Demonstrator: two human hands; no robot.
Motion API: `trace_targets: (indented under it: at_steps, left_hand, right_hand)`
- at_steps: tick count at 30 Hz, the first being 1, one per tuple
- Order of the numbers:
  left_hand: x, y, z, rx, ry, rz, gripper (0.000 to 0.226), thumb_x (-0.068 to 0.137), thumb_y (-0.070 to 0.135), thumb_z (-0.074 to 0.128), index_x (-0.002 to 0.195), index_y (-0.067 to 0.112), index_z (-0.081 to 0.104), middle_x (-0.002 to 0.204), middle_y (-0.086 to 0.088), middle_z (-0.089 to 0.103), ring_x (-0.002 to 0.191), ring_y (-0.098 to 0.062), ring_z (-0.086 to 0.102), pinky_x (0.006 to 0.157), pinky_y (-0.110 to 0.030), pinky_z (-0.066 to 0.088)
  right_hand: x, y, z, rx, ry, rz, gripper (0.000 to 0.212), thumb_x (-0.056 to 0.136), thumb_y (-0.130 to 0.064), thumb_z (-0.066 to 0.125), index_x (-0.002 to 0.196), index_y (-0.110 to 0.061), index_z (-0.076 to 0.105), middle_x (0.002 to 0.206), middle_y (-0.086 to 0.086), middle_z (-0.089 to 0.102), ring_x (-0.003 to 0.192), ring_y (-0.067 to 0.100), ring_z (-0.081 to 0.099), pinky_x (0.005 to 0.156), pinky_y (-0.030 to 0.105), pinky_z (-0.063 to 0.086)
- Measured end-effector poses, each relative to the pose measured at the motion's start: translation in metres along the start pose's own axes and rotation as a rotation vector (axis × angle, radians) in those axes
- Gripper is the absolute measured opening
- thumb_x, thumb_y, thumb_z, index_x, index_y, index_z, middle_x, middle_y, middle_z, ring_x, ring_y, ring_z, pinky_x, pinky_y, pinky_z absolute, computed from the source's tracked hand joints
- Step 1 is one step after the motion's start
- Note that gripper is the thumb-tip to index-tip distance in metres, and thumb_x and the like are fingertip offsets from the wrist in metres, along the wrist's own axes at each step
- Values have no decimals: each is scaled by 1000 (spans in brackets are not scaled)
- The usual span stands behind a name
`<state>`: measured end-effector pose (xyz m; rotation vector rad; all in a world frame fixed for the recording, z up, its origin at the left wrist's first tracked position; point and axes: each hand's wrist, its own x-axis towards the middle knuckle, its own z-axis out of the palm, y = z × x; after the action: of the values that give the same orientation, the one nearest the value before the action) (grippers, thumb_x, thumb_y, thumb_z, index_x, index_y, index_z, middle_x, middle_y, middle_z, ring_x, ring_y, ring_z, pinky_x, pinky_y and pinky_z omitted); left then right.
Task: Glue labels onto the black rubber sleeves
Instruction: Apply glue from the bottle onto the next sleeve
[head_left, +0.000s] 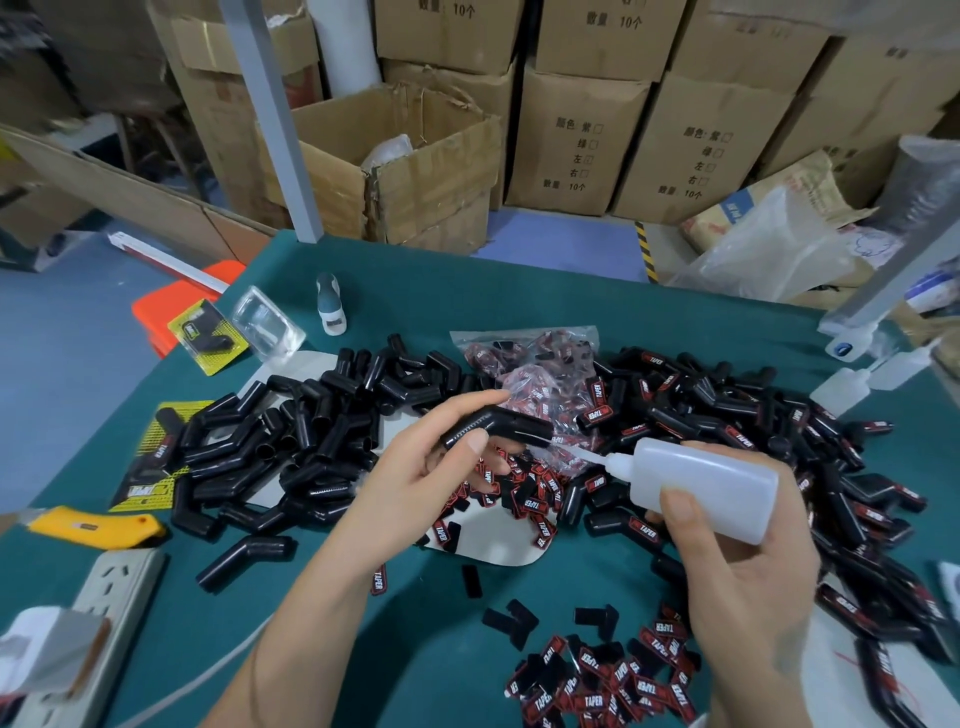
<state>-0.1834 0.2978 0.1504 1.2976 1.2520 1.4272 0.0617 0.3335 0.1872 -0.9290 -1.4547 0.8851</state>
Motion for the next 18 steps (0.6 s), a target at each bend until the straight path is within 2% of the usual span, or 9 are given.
trace_targets:
  at_steps: [5, 11, 14, 18]
  left_hand:
    - [1, -1, 1, -5, -17, 6, 37, 107, 31, 52, 143, 32, 62, 111, 0, 77, 97, -22, 73, 81, -34, 62]
    - [1, -3, 0, 0, -13, 0, 37, 107, 33, 53, 142, 34, 62, 112, 0, 76, 98, -23, 74, 81, -33, 62]
    - [-2, -7, 2, -7, -11, 1, 36, 107, 31, 53, 142, 32, 61, 114, 2, 74, 99, -23, 73, 81, -34, 62]
    - [-11, -24, 12, -106, 38, -66, 34, 104, 31, 56, 138, 32, 63, 107, -8, 74, 101, -26, 74, 78, -32, 60]
  right_hand:
    - [1, 2, 1, -27, -7, -15, 28, 88, -46, 72, 115, -49, 63, 113, -19, 69, 101, -1, 67, 77, 8, 52]
    - [1, 3, 1, -28, -4, 4, 34, 88, -63, 71, 117, -45, 63, 115, -16, 68, 103, 2, 67, 78, 10, 53]
    - [0, 6, 0, -9, -4, 17, 33, 89, -60, 71, 118, -44, 63, 115, -17, 69, 102, 2, 68, 76, 9, 53]
    - [-7, 22, 1, 48, 7, 93, 28, 88, -46, 72, 115, -47, 65, 112, -15, 70, 96, 3, 70, 74, 13, 56]
